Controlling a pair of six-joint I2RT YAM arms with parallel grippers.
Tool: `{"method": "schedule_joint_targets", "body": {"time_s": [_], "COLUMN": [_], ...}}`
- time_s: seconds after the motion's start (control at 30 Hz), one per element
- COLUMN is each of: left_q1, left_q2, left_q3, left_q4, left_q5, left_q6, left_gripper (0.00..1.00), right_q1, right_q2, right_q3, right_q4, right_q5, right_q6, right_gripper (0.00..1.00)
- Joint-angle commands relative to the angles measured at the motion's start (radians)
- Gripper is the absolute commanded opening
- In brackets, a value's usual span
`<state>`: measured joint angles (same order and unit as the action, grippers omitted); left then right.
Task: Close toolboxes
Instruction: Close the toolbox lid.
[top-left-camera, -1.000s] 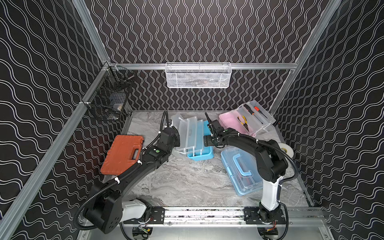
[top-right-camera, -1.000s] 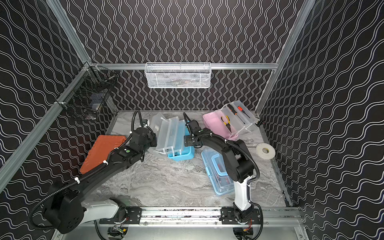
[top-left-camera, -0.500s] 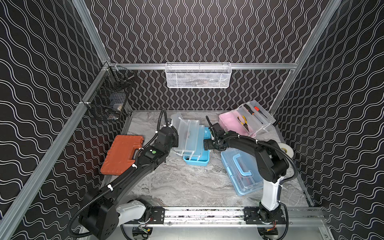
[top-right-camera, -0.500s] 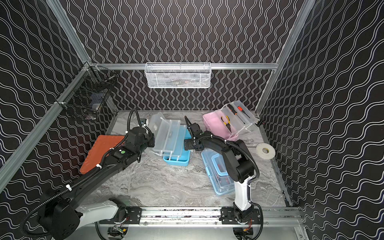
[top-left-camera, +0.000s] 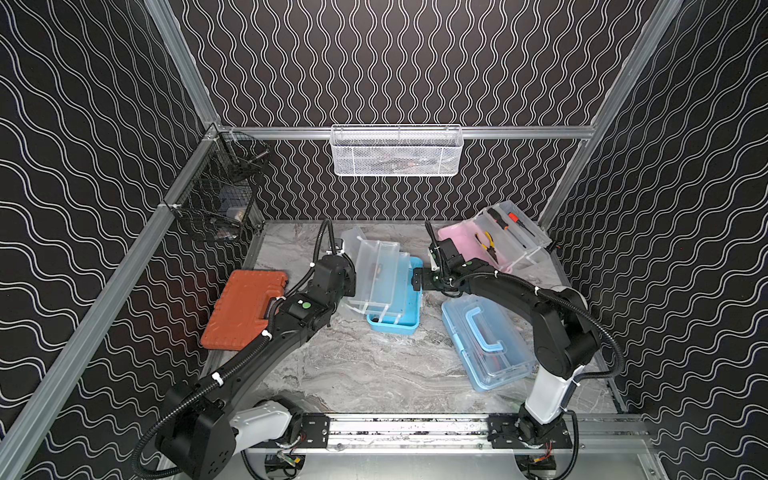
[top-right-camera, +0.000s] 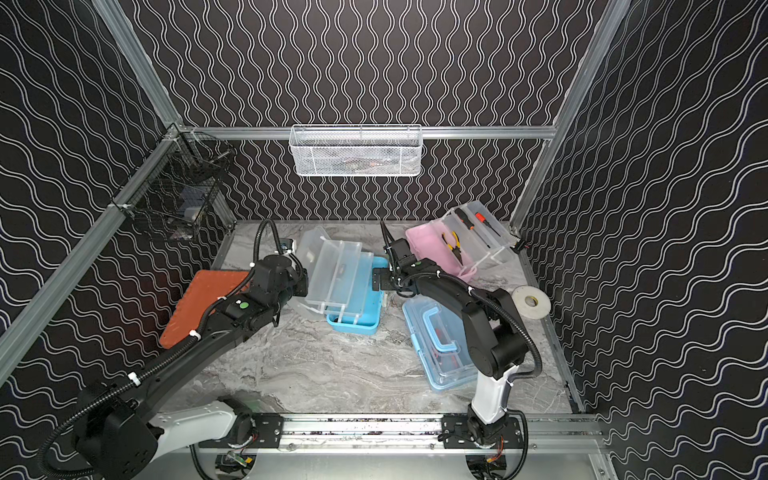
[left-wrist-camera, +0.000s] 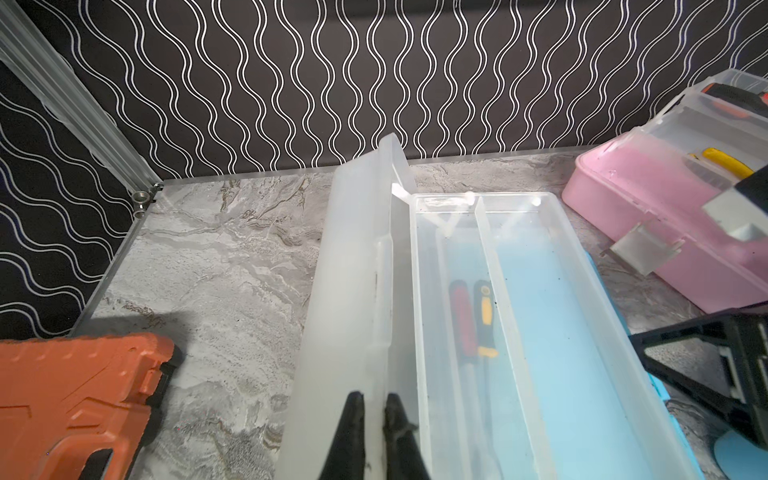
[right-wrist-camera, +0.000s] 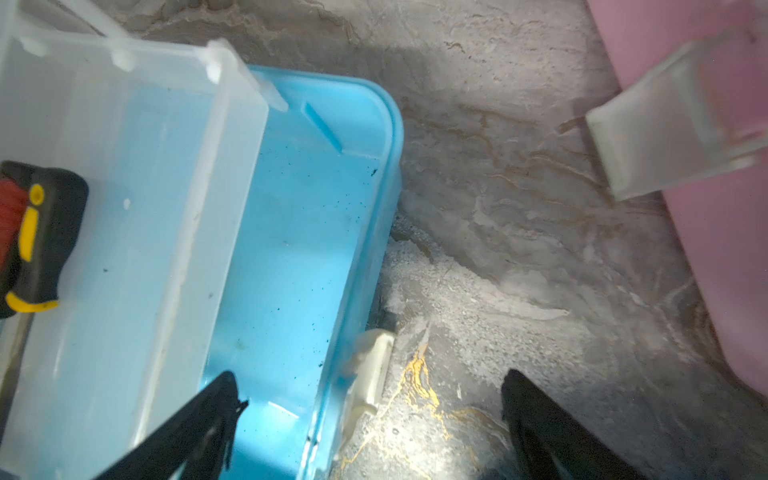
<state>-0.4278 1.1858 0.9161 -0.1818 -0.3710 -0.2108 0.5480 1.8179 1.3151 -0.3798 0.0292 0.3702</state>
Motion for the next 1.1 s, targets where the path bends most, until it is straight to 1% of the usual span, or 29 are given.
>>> {"method": "schedule_joint_targets", "body": {"time_s": [0.0, 0.13, 0.27, 0.4, 0.53, 0.63, 0.73, 0.93, 1.07], "left_q1": [-0.001, -0.001, -0.008, -0.037, -0.078, -0.108, -0.136, -0.191, -0.229], "left_q2": [-0.006, -0.002, -0.005, -0.002, 0.007, 0.013, 0.02, 0.04, 0.062], "left_q3": [0.013, 0.014, 0.003, -0.008, -0.003, -0.008, -0.013, -0.007, 0.009], "left_q4": [0.082, 0.088, 0.111, 0.138, 0.145, 0.156, 0.171, 0.193, 0.19], "left_q5": [0.004, 0.024, 0.072, 0.099, 0.099, 0.092, 0.095, 0.089, 0.079], "left_q6": [0.011, 0.013, 0.011, 0.027, 0.055, 0.072, 0.08, 0.096, 0.114], "left_gripper": [0.11, 0.11, 0.11, 0.12, 0.12, 0.12, 0.13, 0.13, 0.13], "right_q1": [-0.001, -0.004, -0.014, -0.016, -0.017, -0.019, -0.025, -0.037, -0.04], "right_q2": [-0.034, -0.083, -0.136, -0.118, -0.082, -0.077, -0.058, -0.038, -0.087], "right_q3": [-0.016, -0.044, -0.066, -0.025, -0.005, -0.006, 0.021, 0.014, 0.008], "right_q4": [-0.026, -0.002, 0.045, 0.023, 0.03, 0.047, 0.018, 0.039, 0.003], "right_q5": [0.015, -0.02, -0.054, -0.065, -0.08, -0.064, -0.038, -0.063, 0.012], "right_q6": [-0.004, 0.004, 0.039, 0.058, 0.08, 0.093, 0.095, 0.089, 0.076], "right_gripper": [0.99, 0.95, 0.91, 0.86, 0.83, 0.8, 0.78, 0.73, 0.73]}}
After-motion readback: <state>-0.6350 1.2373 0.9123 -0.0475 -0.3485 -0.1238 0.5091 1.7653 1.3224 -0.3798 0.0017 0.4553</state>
